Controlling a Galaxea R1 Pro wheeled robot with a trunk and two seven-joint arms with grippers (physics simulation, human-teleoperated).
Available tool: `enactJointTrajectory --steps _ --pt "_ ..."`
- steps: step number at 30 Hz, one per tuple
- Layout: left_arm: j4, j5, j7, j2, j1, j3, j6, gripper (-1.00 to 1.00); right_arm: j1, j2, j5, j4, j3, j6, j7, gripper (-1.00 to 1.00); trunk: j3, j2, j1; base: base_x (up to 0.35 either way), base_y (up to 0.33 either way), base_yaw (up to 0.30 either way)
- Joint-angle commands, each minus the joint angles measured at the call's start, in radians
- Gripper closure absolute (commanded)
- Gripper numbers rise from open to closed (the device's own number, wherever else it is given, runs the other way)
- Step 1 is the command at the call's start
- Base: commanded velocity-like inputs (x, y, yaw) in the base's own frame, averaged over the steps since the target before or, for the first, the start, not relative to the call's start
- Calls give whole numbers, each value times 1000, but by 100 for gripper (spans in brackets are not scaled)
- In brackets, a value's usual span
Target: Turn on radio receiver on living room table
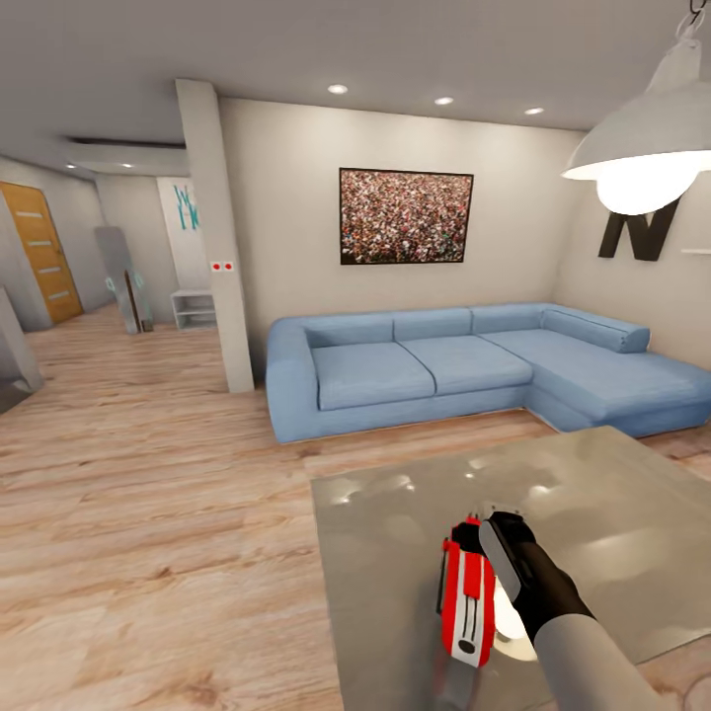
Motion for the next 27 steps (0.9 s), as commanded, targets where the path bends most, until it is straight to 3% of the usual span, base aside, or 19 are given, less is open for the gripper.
enactJointTrajectory --steps 1,17,27 --pt "0 0 0 0 0 0 0 -100 0 0 0 0 0 0 0 -100 0 0 0 0 263 -1" --pt "0 0 0 0 0 0 0 -100 0 -2 4 0 1 0 0 -100 0 0 0 0 31 0" --pt "0 0 0 0 0 0 -1 -100 0 -34 9 -1 1 0 0 -100 0 0 0 0 0 0"
